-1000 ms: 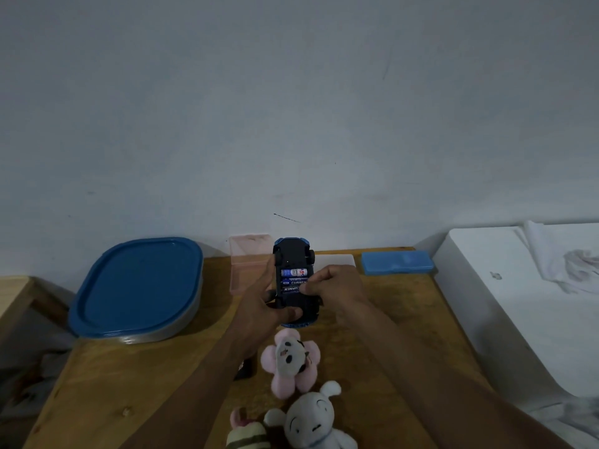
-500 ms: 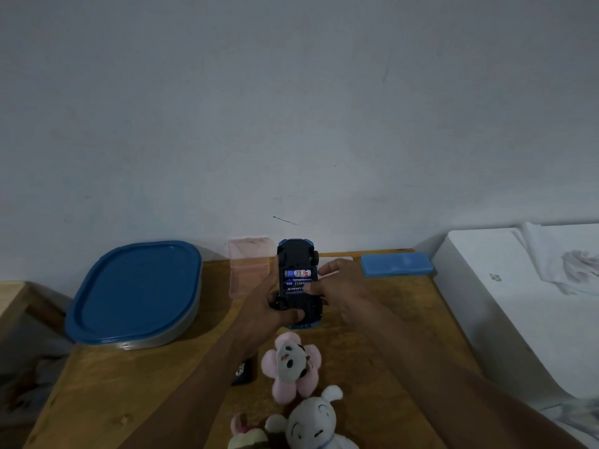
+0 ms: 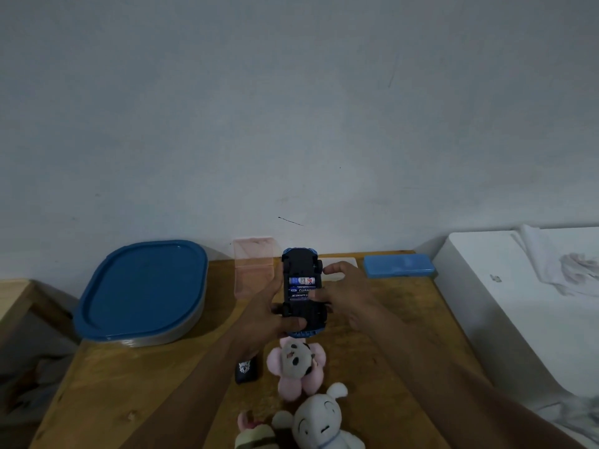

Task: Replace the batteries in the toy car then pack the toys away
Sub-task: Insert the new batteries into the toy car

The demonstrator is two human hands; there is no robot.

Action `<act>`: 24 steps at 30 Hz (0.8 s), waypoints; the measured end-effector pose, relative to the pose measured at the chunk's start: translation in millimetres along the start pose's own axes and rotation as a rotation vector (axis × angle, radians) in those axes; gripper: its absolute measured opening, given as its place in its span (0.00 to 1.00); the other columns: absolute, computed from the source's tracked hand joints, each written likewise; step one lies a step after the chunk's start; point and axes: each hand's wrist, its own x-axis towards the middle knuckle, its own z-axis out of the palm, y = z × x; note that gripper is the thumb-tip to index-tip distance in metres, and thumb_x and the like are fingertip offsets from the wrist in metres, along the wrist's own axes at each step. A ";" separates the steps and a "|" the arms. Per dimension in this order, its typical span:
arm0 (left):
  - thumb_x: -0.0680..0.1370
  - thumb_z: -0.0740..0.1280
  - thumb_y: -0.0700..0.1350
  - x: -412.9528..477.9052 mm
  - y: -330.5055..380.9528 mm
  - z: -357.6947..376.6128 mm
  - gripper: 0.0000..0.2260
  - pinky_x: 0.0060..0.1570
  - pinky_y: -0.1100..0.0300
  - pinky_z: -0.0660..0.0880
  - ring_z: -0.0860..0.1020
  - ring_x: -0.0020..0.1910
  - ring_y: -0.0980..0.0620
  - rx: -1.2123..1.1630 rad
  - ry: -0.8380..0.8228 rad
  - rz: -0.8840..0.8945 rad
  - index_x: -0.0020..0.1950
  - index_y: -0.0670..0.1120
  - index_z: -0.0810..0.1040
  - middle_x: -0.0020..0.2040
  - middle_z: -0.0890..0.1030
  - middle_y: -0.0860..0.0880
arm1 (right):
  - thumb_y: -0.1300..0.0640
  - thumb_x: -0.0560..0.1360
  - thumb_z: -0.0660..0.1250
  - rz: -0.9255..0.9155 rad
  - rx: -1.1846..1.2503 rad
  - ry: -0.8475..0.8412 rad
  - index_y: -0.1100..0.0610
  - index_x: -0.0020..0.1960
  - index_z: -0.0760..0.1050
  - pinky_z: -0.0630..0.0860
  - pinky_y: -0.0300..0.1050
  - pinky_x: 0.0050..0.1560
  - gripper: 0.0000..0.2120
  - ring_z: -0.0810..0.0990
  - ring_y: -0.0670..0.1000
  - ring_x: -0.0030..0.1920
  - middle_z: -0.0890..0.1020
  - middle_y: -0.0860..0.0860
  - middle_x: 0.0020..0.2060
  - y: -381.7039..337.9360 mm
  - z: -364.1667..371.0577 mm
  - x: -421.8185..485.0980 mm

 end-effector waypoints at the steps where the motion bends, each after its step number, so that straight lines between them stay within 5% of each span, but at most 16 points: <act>1: 0.69 0.73 0.31 -1.5 -0.7 0.5 0.37 0.50 0.51 0.81 0.82 0.55 0.48 0.001 -0.002 0.000 0.64 0.67 0.68 0.56 0.82 0.48 | 0.67 0.64 0.78 -0.005 -0.008 -0.001 0.54 0.56 0.71 0.83 0.50 0.43 0.26 0.81 0.56 0.48 0.79 0.57 0.52 -0.4 -0.5 -1.9; 6: 0.70 0.72 0.30 -6.3 -6.0 4.0 0.36 0.45 0.55 0.81 0.83 0.52 0.51 -0.011 -0.031 -0.022 0.69 0.59 0.67 0.54 0.83 0.49 | 0.66 0.64 0.78 0.002 -0.029 0.020 0.55 0.55 0.72 0.83 0.52 0.45 0.24 0.81 0.55 0.48 0.80 0.56 0.52 4.7 -1.5 -11.8; 13: 0.70 0.75 0.35 -9.3 -22.4 17.9 0.43 0.54 0.47 0.79 0.82 0.56 0.48 0.067 -0.066 -0.014 0.76 0.59 0.57 0.58 0.82 0.48 | 0.66 0.65 0.78 0.032 -0.034 0.072 0.56 0.57 0.72 0.82 0.50 0.45 0.25 0.81 0.55 0.50 0.80 0.55 0.52 22.5 -9.3 -30.5; 17: 0.71 0.74 0.34 -12.5 -25.3 40.1 0.44 0.50 0.57 0.80 0.82 0.54 0.54 0.066 -0.063 -0.001 0.74 0.66 0.55 0.57 0.82 0.51 | 0.66 0.69 0.74 0.046 0.014 0.090 0.55 0.54 0.71 0.78 0.41 0.38 0.19 0.80 0.52 0.49 0.80 0.53 0.49 32.6 -26.9 -42.4; 21: 0.71 0.71 0.30 -16.0 -27.3 74.3 0.45 0.45 0.63 0.80 0.81 0.54 0.55 0.031 -0.063 0.018 0.71 0.68 0.54 0.59 0.81 0.50 | 0.63 0.73 0.71 0.095 0.097 0.103 0.55 0.56 0.72 0.81 0.47 0.47 0.14 0.80 0.54 0.52 0.80 0.55 0.53 45.7 -56.0 -50.0; 24: 0.71 0.72 0.30 -12.8 -31.6 105.0 0.45 0.53 0.53 0.80 0.81 0.55 0.54 0.037 -0.068 0.033 0.76 0.63 0.55 0.61 0.80 0.48 | 0.62 0.74 0.69 0.099 0.076 0.100 0.57 0.58 0.72 0.81 0.50 0.49 0.14 0.81 0.54 0.51 0.80 0.56 0.52 56.9 -86.0 -57.9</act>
